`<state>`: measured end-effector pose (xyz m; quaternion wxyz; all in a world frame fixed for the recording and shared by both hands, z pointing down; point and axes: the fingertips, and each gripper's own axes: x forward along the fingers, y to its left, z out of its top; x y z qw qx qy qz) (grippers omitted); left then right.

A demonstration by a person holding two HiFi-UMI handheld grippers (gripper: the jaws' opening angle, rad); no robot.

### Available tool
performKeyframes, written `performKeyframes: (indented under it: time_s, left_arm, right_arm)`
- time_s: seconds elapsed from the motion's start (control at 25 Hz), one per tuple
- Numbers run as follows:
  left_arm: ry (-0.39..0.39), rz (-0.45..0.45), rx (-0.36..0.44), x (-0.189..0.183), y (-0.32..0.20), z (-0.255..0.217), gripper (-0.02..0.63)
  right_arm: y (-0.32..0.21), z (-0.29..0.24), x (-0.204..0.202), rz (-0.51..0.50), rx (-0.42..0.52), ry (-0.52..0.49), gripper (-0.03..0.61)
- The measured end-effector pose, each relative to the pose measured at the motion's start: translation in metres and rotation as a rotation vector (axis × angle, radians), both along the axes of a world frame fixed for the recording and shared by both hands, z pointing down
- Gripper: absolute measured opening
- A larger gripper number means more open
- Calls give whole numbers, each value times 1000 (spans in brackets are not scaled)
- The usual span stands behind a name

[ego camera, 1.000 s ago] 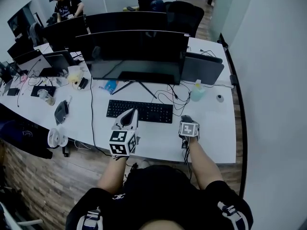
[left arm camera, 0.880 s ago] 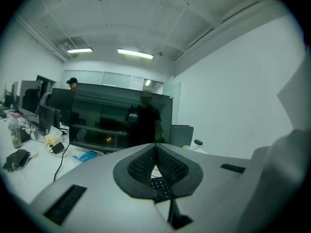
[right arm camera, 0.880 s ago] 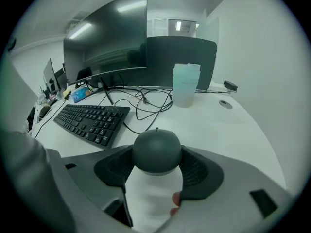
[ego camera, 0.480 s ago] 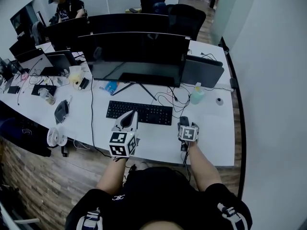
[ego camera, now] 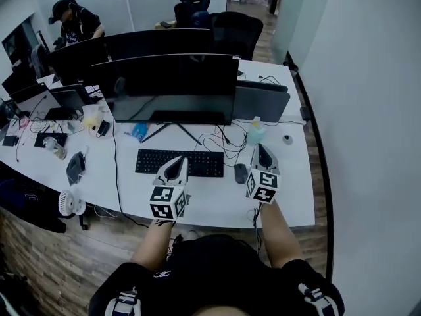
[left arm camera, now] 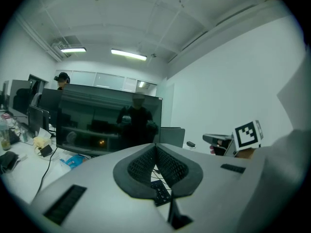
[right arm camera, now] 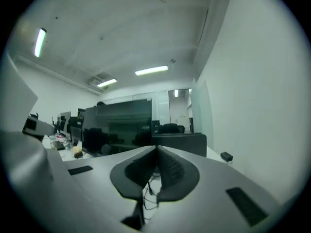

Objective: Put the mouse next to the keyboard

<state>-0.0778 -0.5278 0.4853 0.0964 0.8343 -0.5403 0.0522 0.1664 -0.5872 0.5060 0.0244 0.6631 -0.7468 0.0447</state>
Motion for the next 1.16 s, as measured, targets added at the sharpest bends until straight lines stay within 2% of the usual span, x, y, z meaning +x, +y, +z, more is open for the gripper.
performKeyframes:
  time_s: [0.16, 0.32, 1.16]
  left_arm:
    - [1, 14, 10, 9, 0, -4, 12]
    - [-1, 19, 17, 14, 1, -6, 12]
    - [3, 30, 32, 7, 2, -11, 12]
  right_arm:
    - [25, -62, -8, -64, 152, -25, 15]
    - [45, -84, -10, -72, 234, -10, 14]
    - [48, -80, -19, -58, 213, -33, 15]
